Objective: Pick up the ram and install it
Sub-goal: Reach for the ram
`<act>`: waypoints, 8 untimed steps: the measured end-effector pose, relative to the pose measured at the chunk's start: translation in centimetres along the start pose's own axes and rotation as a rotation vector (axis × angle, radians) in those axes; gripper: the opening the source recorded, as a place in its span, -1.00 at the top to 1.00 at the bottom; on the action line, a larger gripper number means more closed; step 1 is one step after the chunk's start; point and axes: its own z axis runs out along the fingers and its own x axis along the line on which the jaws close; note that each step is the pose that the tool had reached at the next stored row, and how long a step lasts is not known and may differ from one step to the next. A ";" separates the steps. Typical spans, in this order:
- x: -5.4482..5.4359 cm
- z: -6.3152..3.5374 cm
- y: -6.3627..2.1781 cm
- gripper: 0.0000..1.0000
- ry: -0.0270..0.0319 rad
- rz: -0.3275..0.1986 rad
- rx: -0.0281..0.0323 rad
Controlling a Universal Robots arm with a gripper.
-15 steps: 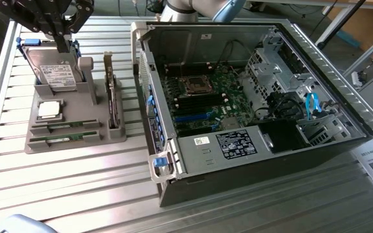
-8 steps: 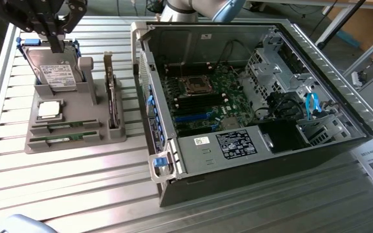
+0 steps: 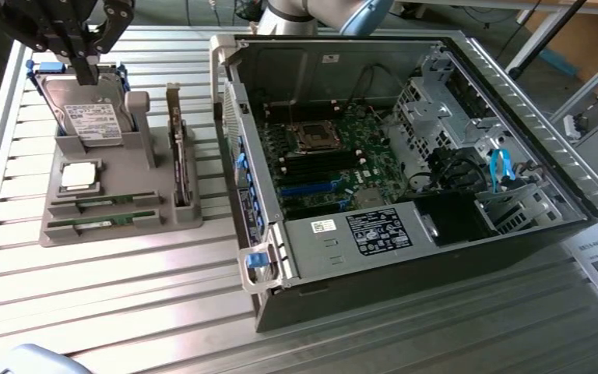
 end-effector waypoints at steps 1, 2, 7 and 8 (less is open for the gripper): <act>0.0 0.00 -0.04 0.80 0.0000 0.000 0.0000; 0.0 0.00 -0.08 0.80 -0.0001 0.000 -0.0001; 0.0 -0.01 -0.30 0.80 0.0000 0.000 0.0000; 0.0 -0.02 -0.35 0.80 0.0000 0.000 0.0000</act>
